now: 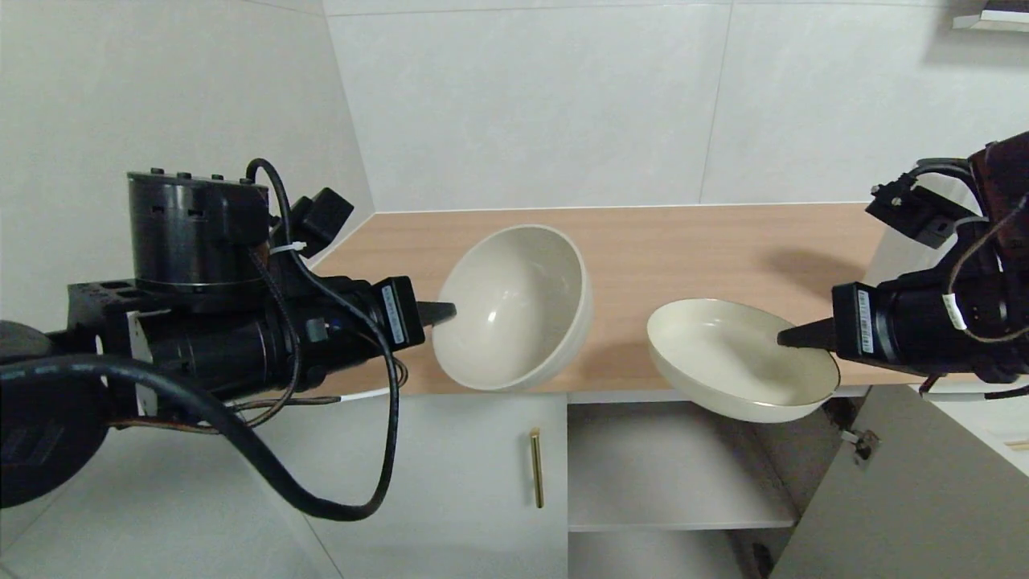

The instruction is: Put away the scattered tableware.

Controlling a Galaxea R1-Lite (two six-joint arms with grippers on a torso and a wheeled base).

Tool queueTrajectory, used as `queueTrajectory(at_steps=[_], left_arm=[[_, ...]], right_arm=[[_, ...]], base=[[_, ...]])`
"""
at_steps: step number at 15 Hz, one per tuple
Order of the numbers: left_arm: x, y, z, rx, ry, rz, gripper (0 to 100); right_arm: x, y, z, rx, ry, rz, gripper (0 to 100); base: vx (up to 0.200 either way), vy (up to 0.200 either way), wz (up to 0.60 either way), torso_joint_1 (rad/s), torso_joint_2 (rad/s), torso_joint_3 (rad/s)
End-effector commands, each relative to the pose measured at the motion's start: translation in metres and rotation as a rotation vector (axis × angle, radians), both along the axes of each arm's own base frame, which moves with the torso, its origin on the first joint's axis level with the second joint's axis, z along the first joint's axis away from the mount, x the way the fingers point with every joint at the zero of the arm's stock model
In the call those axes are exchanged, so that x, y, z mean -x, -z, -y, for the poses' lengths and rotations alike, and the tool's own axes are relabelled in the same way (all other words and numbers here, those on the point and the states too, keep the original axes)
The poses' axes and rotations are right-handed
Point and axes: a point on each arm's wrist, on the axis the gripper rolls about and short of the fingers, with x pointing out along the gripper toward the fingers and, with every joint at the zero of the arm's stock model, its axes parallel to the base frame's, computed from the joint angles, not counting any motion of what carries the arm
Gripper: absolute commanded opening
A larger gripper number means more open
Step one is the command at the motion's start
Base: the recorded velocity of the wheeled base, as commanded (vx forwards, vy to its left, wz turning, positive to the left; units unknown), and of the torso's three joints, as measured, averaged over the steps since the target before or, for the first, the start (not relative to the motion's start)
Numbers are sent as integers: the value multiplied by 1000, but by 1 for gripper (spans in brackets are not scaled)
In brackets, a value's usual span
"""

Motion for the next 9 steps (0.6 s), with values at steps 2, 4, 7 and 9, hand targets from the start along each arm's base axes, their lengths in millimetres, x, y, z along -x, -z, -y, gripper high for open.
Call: queueTrajectory(at_steps=[2,4,7,9], left_arm=[[3,4,1,-5,8,-14,0],[3,5,2,-6,11,-19,0],[3,6,3,-9,12,-19,0],[2,6,3,-10,14,-20,0]], right_arm=[[12,4,6,7,-3,2,0],[11,7,6,23,-11,-5,0],[9,10,5,24,-12,-5,0],[4,14,2,32,-11,-20,0]], base=[[-100,0,0,1,1,1],[-200,0,0,5,7,5],[-133,0,0,5,2,2],[0,0,0,0,0,0]])
